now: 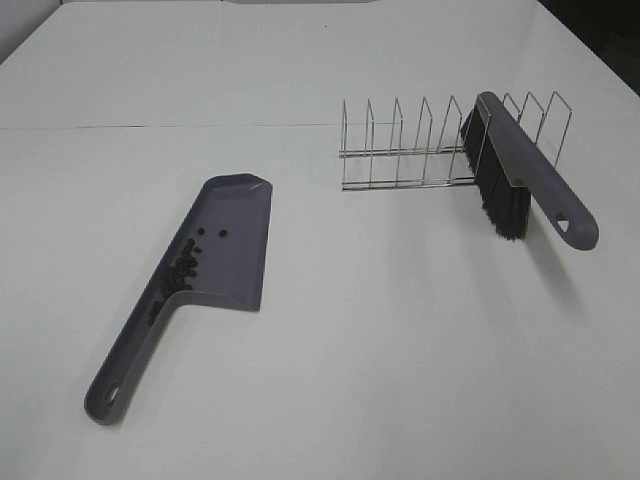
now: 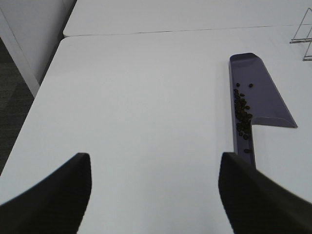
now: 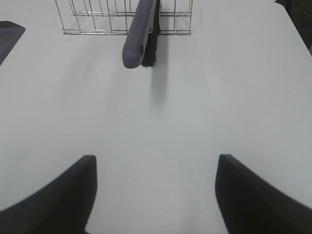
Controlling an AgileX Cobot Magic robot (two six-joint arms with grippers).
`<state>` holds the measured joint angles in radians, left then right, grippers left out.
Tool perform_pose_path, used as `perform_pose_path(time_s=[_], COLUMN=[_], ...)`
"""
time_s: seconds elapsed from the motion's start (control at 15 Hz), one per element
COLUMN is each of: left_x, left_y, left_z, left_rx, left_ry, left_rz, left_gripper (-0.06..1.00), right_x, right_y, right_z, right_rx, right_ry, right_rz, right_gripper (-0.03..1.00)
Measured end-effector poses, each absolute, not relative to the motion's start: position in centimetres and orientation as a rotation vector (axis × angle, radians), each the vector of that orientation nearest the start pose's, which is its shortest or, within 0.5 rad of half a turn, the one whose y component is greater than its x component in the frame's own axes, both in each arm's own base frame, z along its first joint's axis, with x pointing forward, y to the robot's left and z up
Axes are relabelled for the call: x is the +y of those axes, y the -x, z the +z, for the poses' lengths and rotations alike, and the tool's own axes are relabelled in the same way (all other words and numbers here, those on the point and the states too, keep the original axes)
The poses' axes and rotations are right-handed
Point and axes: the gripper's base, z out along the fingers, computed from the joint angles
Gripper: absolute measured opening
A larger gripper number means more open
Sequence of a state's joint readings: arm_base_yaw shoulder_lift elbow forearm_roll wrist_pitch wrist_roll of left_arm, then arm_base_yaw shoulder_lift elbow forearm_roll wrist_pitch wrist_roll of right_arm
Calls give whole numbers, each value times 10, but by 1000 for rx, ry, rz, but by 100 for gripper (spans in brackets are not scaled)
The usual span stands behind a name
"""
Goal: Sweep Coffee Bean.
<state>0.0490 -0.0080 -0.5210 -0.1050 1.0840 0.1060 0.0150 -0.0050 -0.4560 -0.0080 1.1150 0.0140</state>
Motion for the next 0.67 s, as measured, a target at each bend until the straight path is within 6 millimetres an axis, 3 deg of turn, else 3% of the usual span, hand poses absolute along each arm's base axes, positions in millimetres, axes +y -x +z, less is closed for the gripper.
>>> perform_pose_path(time_s=[0.67], left_x=[-9], left_y=[9], left_z=[281], left_rx=[2033], left_ry=[-66], left_rz=[-28], left_gripper=[65], right_x=[-1], right_y=[3], right_z=[261], right_rx=[2138], right_ry=[1], right_rz=[7], right_gripper=[60])
